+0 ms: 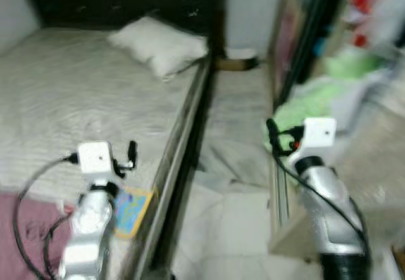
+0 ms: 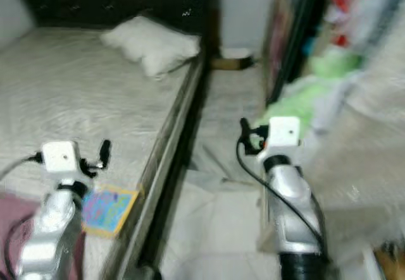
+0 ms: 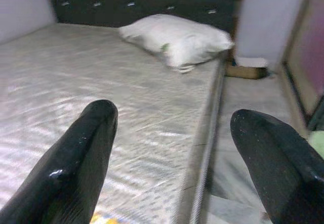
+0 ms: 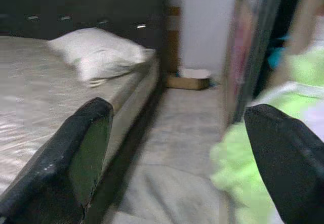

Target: Clean up the room

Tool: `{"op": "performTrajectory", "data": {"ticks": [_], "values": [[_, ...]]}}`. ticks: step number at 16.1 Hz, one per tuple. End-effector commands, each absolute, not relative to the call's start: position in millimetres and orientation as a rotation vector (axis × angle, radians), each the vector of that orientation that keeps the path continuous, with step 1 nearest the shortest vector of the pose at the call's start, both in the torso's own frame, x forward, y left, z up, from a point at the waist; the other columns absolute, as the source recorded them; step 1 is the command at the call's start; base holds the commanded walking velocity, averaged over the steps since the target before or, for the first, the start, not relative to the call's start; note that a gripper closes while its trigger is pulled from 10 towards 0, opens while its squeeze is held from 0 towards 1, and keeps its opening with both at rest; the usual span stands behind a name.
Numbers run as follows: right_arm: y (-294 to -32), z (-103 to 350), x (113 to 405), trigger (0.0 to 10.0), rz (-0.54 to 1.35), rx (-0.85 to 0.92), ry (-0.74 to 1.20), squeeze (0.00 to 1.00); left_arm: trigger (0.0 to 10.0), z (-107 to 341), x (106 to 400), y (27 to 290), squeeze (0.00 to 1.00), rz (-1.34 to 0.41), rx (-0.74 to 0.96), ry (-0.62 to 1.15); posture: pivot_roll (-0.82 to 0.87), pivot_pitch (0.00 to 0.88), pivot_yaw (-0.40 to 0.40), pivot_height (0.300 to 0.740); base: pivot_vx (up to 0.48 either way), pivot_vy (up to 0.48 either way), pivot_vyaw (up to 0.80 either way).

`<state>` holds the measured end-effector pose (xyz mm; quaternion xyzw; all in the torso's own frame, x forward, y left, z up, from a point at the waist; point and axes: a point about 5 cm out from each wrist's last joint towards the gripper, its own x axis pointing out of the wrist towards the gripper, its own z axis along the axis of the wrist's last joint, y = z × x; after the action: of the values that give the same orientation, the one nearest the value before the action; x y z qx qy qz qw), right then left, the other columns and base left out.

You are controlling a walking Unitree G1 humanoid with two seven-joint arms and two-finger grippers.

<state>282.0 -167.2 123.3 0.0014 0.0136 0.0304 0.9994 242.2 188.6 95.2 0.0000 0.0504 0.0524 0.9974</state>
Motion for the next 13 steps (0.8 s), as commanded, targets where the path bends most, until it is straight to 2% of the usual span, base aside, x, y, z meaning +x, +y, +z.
{"op": "performTrajectory", "data": {"ticks": [1, 13], "values": [[-165.7, 126.1, 283.5, 10.0, 0.068, 0.001, 0.013, 0.0, 10.0, 97.2, 243.7, 189.7, 0.0, 0.102, -0.003, 0.095, -0.12, 0.0, -0.003, 0.74, 0.0, 0.0, 0.8], [-161.3, 126.2, 286.8, 10.0, 0.099, 0.01, 0.004, 0.0, 10.0, 99.7, 247.6, 187.6, 0.0, 0.078, -0.017, 0.081, -0.12, 0.0, -0.002, 0.74, 0.0, 0.0, 0.8]]}}
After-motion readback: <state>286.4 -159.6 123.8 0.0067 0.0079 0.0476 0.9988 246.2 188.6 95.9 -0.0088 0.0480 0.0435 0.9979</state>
